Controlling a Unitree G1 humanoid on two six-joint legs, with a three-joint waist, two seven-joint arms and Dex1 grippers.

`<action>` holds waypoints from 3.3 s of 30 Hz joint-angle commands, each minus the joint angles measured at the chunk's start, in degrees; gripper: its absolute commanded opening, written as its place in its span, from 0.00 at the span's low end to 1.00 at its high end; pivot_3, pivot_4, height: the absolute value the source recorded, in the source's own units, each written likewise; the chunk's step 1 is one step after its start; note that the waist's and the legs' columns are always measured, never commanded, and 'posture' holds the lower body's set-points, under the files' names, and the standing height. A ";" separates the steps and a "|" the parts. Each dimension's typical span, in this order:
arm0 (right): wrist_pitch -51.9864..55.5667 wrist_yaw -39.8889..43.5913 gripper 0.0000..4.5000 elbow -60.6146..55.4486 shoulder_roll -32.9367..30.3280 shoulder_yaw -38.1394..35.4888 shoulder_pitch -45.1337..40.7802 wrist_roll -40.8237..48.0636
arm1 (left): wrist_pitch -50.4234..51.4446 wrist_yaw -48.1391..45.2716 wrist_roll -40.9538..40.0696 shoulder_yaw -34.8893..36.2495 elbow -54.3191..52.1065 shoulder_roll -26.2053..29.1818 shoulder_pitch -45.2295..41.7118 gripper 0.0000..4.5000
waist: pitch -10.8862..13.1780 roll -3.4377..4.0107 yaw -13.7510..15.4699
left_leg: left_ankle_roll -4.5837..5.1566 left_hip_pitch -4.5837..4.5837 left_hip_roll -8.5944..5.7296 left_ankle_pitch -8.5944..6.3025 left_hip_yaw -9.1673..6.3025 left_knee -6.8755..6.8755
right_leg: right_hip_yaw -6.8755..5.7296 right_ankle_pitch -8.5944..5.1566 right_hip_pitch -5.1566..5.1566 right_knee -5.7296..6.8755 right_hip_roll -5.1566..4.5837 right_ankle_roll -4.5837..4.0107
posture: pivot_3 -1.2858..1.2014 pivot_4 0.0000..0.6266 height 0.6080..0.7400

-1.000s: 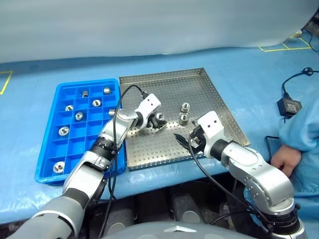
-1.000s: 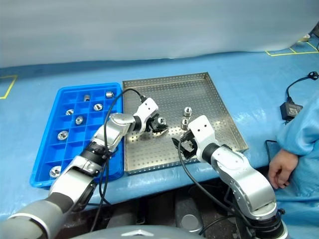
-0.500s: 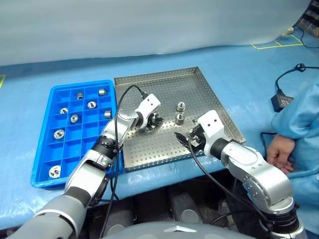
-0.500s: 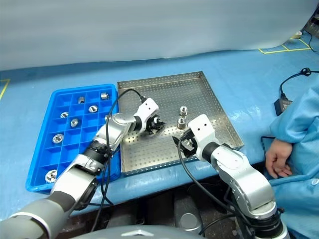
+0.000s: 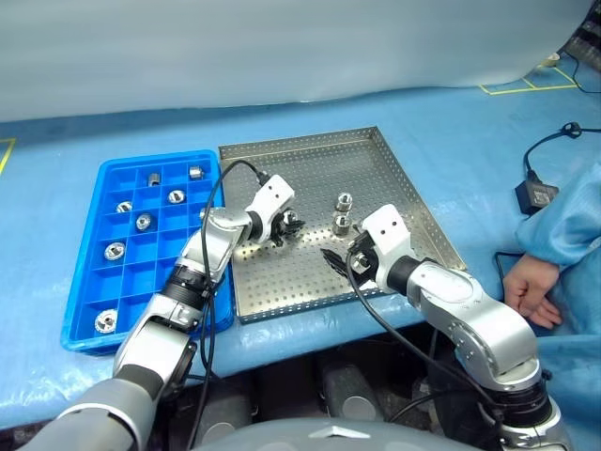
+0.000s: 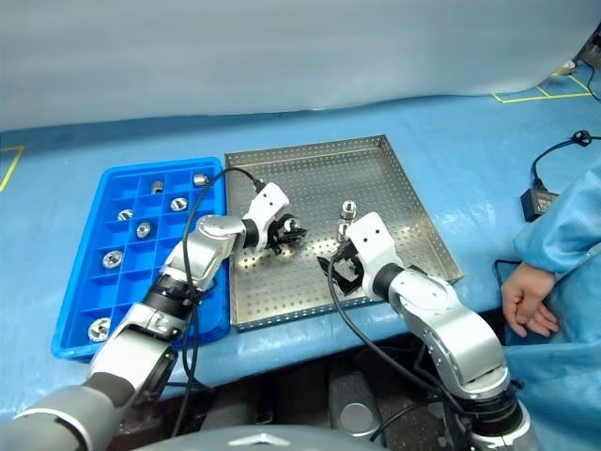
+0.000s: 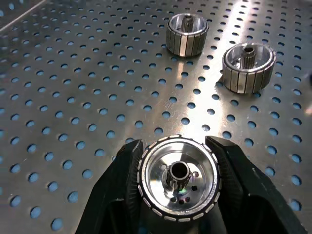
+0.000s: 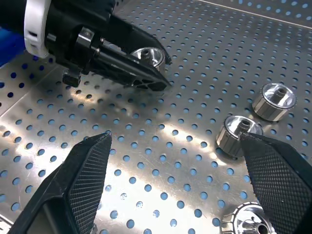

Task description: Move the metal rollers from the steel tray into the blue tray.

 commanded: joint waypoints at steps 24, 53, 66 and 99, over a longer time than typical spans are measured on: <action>-7.71 10.60 0.98 13.27 3.51 4.94 -10.89 3.08 | 34.30 23.19 -1.40 21.70 -54.25 11.70 31.65 0.39 | 0.02 -0.03 11.11 | -0.12 0.10 0.01 0.20 -0.10 0.02 | -0.21 -0.13 0.09 -0.01 0.01 -0.44 | 0.56 0.24 1.00; 4.07 -16.64 0.98 15.97 13.13 -4.97 -12.76 -11.36 | 10.71 15.21 -9.84 5.18 -50.28 5.32 26.61 0.90 | -0.02 -0.02 9.52 | -0.21 0.05 0.08 0.32 0.04 -0.09 | -0.21 0.01 -0.02 -0.03 0.03 -0.76 | 0.51 0.24 1.00; 6.64 -24.83 0.98 17.98 24.14 -13.61 -13.58 -13.10 | 9.88 16.43 -9.67 3.60 -48.79 5.22 27.28 0.90 | -0.01 -0.01 7.72 | -0.14 0.04 0.06 0.34 0.05 -0.09 | -0.18 0.04 -0.02 -0.03 0.05 -0.67 | 0.50 0.24 1.00; 4.84 -32.59 0.38 24.82 37.28 -21.72 -13.97 -9.28 | 13.07 20.84 -9.09 3.79 -51.63 6.91 27.45 0.91 | 0.02 0.06 7.79 | -0.15 0.04 0.08 0.35 0.01 -0.20 | -0.18 0.03 -0.06 -0.06 0.08 -0.67 | 0.52 0.24 1.00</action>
